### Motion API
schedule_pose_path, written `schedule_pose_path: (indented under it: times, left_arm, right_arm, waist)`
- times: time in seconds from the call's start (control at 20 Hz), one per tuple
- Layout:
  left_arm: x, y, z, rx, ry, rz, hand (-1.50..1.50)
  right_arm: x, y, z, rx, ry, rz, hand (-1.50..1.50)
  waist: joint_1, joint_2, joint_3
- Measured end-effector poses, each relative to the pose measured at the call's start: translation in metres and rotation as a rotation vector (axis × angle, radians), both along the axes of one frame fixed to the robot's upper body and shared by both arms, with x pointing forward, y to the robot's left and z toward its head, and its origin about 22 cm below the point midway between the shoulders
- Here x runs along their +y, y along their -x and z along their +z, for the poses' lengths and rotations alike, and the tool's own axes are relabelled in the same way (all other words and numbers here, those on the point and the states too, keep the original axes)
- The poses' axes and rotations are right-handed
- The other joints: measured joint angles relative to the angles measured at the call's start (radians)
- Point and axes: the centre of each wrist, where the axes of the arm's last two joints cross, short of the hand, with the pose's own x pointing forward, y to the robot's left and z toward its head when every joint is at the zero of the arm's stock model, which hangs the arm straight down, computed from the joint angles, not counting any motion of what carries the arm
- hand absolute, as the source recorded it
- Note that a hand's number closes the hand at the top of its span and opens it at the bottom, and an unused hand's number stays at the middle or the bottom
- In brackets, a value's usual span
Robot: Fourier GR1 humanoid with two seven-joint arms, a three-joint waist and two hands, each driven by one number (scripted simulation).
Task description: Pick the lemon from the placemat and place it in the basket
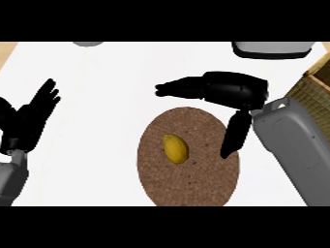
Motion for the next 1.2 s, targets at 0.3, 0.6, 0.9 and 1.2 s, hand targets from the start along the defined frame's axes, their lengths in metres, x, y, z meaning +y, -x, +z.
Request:
schedule_pose_path:
  times: [0.3, 0.6, 0.9, 1.2]
  left_arm:
    - [-0.002, 0.005, 0.000, 0.004, 0.000, 0.006, 0.00]
    - [0.005, 0.005, 0.003, -0.001, -0.003, 0.006, 0.00]
    - [0.002, 0.008, 0.003, 0.002, 0.002, 0.003, 0.00]
    - [0.005, 0.007, -0.002, 0.005, 0.004, 0.004, 0.00]
  right_arm:
    - [0.024, 0.004, -0.045, 0.056, -0.089, -0.016, -1.50]
    - [0.043, 0.003, -0.079, 0.044, -0.008, -0.020, -1.50]
    - [0.049, -0.001, -0.107, 0.030, 0.090, -0.003, -1.50]
    - [0.045, -0.013, -0.119, 0.019, 0.097, 0.001, -1.50]
  waist:
    - [0.000, -0.002, 0.000]
    - [0.001, -0.001, 0.000]
    - [0.001, -0.002, 0.000]
    - [-0.001, -0.002, 0.000]
